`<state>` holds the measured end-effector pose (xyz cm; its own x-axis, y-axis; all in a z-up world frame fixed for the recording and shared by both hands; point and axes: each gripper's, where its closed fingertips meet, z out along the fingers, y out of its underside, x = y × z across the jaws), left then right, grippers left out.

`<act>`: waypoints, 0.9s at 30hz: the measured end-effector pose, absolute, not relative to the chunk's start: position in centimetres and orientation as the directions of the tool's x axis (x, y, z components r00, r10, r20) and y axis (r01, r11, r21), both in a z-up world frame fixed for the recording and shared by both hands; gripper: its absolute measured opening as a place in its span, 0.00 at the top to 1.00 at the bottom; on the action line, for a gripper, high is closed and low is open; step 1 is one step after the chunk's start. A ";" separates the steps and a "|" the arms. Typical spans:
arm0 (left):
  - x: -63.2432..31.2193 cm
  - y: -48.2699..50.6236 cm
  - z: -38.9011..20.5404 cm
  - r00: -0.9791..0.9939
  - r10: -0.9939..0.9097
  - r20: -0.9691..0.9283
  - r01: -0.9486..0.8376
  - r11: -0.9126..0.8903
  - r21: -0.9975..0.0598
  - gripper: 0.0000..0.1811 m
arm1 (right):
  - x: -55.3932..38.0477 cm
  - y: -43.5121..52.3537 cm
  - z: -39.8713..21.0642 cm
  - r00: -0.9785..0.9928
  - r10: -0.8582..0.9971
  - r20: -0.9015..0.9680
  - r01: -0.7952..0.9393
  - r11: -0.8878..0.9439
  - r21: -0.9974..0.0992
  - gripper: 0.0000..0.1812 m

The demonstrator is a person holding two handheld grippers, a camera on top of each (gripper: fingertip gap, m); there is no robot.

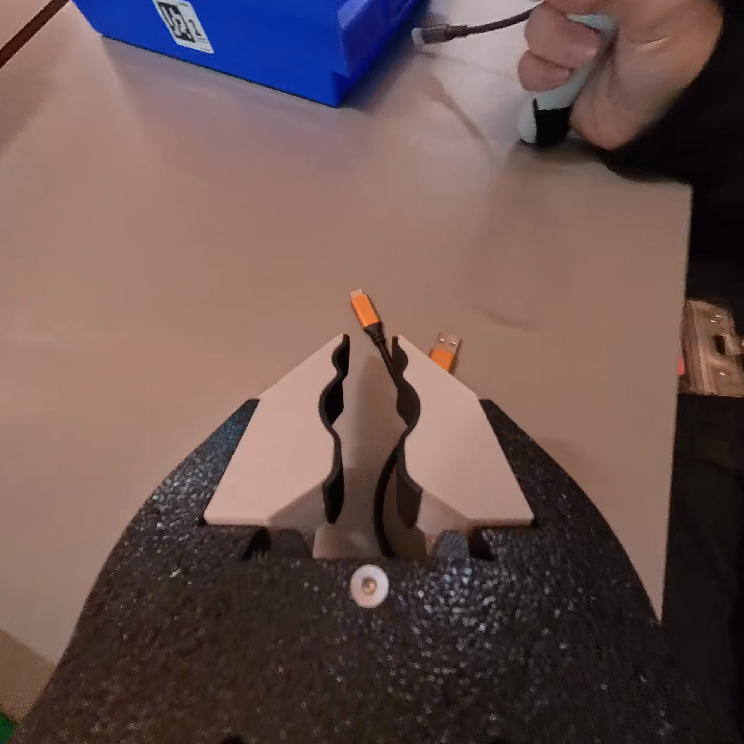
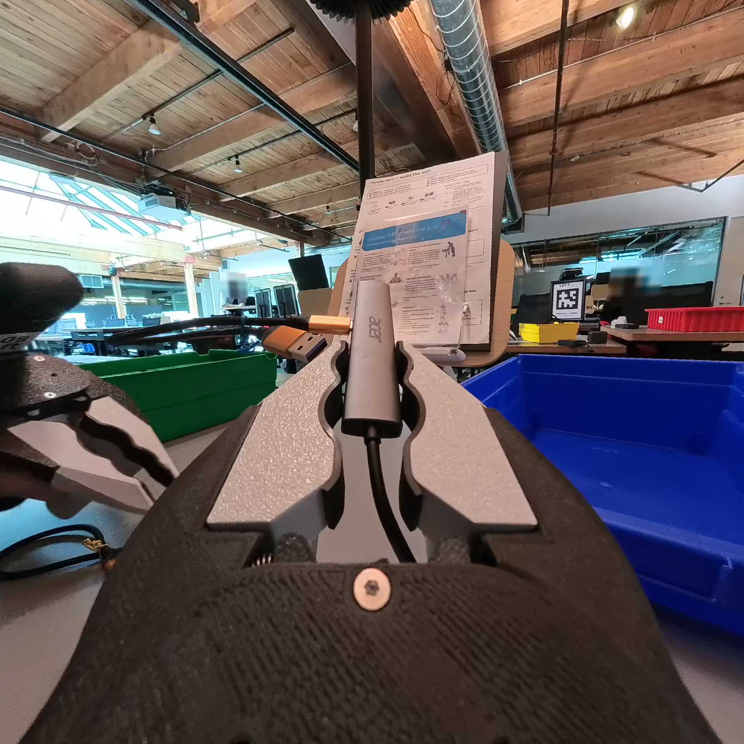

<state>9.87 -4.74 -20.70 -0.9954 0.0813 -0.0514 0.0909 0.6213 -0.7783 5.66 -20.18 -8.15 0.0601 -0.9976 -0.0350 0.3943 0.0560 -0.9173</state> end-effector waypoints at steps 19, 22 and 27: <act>10.2 -6.5 -23.3 -0.976 -0.171 -0.131 -0.040 0.740 -0.671 0.98 | 6.1 -19.3 -8.5 0.050 -0.998 0.027 0.362 -0.006 -0.932 0.88; 11.4 -5.7 -22.7 -0.966 -0.188 -0.177 -0.019 0.737 -0.676 0.97 | 6.3 -19.2 -8.7 0.047 -0.998 0.039 0.341 -0.021 -0.940 0.88; 14.5 -3.3 -16.6 -0.942 -0.266 -0.206 -0.034 0.683 -0.730 0.97 | 6.8 -18.5 -9.2 0.107 -0.994 0.032 0.288 0.000 -0.958 0.88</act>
